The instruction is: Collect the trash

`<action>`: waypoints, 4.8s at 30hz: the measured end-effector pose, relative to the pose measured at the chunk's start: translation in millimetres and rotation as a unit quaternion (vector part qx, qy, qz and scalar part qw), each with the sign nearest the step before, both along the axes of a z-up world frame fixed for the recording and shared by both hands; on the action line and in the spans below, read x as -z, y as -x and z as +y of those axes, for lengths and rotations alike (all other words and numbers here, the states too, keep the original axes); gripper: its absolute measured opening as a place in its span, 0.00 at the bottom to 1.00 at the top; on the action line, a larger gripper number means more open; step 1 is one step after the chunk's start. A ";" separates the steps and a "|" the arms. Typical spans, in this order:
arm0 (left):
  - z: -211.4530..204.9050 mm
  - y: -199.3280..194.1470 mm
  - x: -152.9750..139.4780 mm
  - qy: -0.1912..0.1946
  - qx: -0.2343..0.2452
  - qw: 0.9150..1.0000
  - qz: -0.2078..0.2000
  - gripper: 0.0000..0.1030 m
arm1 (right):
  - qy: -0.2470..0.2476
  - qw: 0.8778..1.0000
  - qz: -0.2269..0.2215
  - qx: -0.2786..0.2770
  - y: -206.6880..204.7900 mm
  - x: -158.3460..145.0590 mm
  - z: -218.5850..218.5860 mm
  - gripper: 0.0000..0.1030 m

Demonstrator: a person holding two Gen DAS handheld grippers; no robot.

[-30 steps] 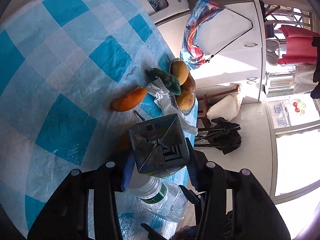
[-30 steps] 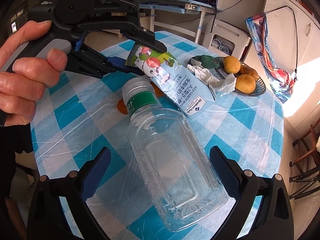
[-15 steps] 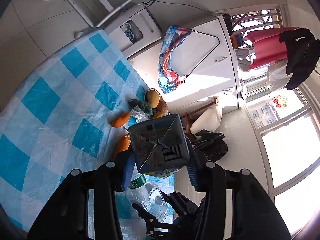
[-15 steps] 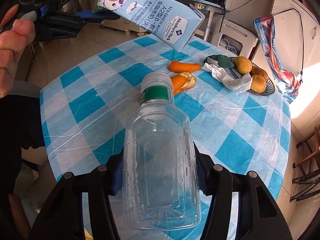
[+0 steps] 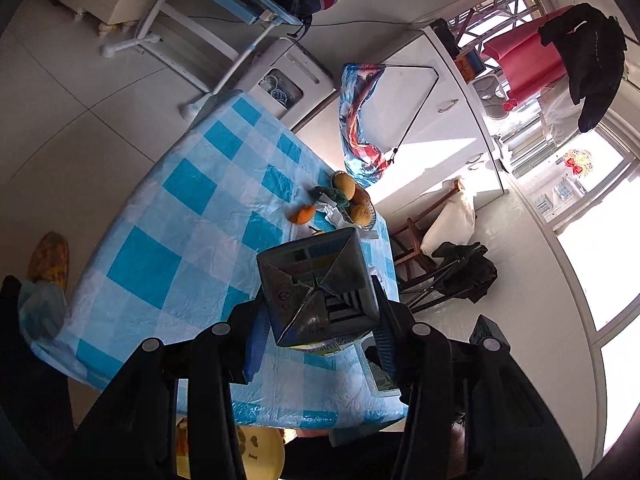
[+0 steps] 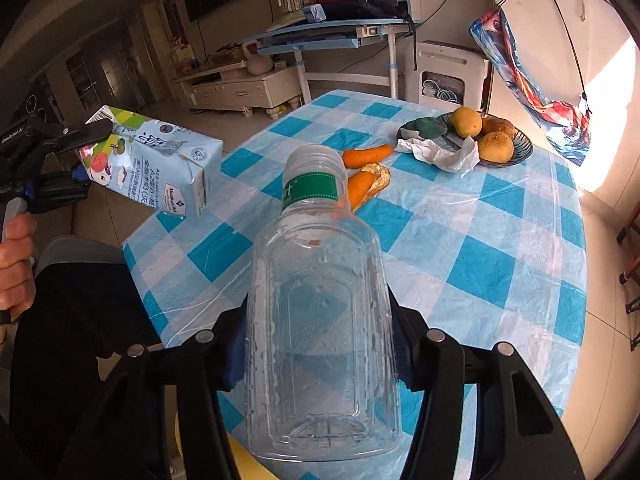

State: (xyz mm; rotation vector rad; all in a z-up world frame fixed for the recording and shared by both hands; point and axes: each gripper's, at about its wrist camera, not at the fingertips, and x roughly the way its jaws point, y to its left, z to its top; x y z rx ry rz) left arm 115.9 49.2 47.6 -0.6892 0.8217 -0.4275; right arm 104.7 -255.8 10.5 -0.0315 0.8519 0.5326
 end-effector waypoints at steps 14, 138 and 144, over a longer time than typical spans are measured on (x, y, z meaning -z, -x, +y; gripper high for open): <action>-21.7 83.0 -14.4 -0.131 0.034 0.990 -0.041 0.42 | -0.053 0.998 -0.005 -0.037 89.1 -8.8 29.7 0.54; -27.1 143.0 69.1 -0.364 -0.100 0.925 -0.026 0.93 | 0.058 0.986 -0.085 0.130 122.7 4.8 19.2 0.91; -24.9 143.2 69.2 -0.365 -0.105 0.925 -0.026 0.93 | 0.056 0.986 -0.089 0.131 124.0 3.7 18.7 0.91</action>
